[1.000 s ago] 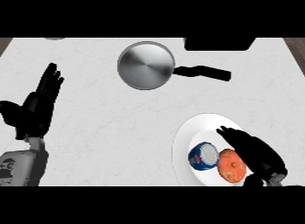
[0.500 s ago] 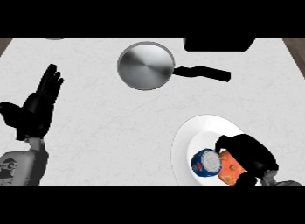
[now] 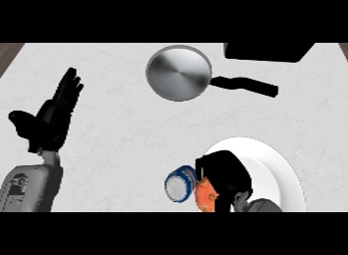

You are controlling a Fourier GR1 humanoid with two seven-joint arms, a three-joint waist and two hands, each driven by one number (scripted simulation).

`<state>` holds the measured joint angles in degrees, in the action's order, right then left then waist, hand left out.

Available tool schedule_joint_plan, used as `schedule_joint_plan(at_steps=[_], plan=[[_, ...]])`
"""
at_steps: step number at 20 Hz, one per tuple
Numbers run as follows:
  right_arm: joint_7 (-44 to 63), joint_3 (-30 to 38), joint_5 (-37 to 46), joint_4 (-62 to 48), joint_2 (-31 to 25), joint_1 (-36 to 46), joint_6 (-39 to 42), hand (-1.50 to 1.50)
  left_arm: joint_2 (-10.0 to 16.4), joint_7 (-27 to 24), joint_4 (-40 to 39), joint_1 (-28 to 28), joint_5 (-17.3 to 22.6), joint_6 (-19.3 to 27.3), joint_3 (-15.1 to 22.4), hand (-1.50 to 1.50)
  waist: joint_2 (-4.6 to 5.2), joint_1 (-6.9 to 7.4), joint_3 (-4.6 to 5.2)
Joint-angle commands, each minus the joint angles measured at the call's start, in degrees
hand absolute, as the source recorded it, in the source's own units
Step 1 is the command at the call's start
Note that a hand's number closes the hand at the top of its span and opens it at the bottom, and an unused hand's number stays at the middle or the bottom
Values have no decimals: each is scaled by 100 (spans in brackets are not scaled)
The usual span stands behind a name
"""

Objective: Pick the squash from the plate and place it in the pan

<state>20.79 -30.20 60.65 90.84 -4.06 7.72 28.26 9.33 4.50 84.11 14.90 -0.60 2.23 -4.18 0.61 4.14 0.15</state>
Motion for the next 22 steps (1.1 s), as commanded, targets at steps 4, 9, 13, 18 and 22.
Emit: schedule_joint_plan(at_steps=[4,9,13,18,22], plan=[[1724,-812,-65,-82,396,1231,-1041,150,-122,-5,-117,153,-53,-56,194,0,5,293,-6],[2747,-1161,31,-89,403,2219,-2220,150,-104,140,-192,414,6,-104,174,0,-6,331,-12],[3677,-1214,-223,-276,405,3196,-2802,150,-173,38,-281,429,-92,-27,230,0,7,367,0],[4465,-1009,-499,-955,406,4332,-3650,150,-136,-30,-376,458,-79,-55,183,0,40,383,3],[4334,-487,-1035,-1423,405,4611,-4733,150,-112,78,-349,579,-132,-40,217,0,97,377,-11]])
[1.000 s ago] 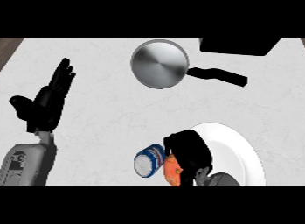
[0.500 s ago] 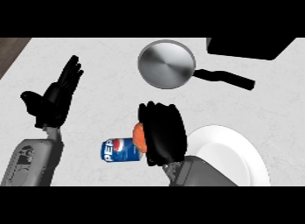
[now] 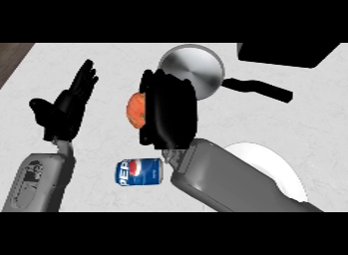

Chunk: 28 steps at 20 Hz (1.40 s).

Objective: Pick the squash from the plate and place it in the pan

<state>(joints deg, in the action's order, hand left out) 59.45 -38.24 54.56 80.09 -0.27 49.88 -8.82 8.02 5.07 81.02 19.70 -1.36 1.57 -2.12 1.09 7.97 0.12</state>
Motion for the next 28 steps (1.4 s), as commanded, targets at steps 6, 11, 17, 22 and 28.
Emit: schedule_joint_plan(at_steps=[6,11,17,22,28], plan=[[138,581,-591,-1920,25,1168,-1877,150,10,-245,-279,56,-6,98,-171,0,42,-243,5],[-892,1081,-623,-3434,26,1405,-2480,150,39,-188,-126,-158,-48,133,-168,0,51,-330,-4],[-1802,1542,-523,-4966,-285,1682,-2880,150,117,-177,79,-169,71,86,-287,0,82,-323,-9],[-2478,2029,-840,-5741,-402,1852,-3242,150,46,-287,-98,-147,38,50,-217,0,133,-293,-14],[-3100,2648,-1456,-5937,-241,1837,-3603,150,-36,-51,11,139,-18,153,-127,0,212,-183,-33]])
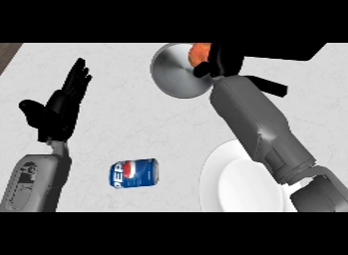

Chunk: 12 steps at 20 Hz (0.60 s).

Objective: Pick the squash from the plate and place it in the pan

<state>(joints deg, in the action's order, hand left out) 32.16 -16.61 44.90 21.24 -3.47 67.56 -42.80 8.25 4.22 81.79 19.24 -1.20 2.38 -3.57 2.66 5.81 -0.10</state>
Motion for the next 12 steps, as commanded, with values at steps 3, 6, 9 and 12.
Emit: schedule_joint_plan(at_steps=[3,6,9,12], plan=[[-689,882,-1046,-278,81,-113,570,-150,58,-54,23,64,44,-96,-16,0,67,116,-14],[-1371,1223,-1518,-223,230,-408,852,-150,77,-109,-18,54,24,-87,-35,0,90,105,-22],[-2060,1440,-1726,-349,54,-542,1053,-150,103,-15,88,-43,148,-185,-73,0,37,100,-15],[-2326,1631,-1818,-399,0,-201,913,-150,116,58,-79,99,76,-66,-132,0,16,60,-7]])
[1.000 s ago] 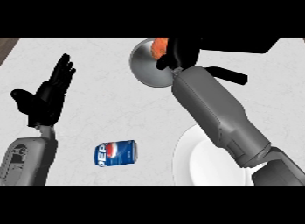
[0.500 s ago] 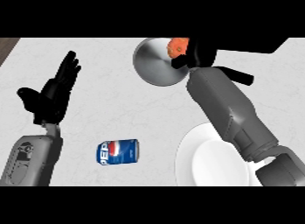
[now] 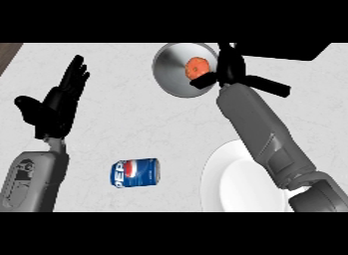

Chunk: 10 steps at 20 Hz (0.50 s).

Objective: Pick the squash from the plate and place it in the pan

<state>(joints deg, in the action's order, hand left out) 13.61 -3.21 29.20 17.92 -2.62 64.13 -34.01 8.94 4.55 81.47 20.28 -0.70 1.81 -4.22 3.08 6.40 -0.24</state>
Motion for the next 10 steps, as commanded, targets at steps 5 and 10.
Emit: schedule_joint_plan(at_steps=[5,10], plan=[[-1638,809,-709,294,62,-188,-690,-150,-58,-18,-67,-133,-7,71,-32,0,-82,-147,4],[-2807,1276,-1620,583,257,-746,-405,-150,4,34,77,-333,-46,102,-65,0,-207,-314,11]])
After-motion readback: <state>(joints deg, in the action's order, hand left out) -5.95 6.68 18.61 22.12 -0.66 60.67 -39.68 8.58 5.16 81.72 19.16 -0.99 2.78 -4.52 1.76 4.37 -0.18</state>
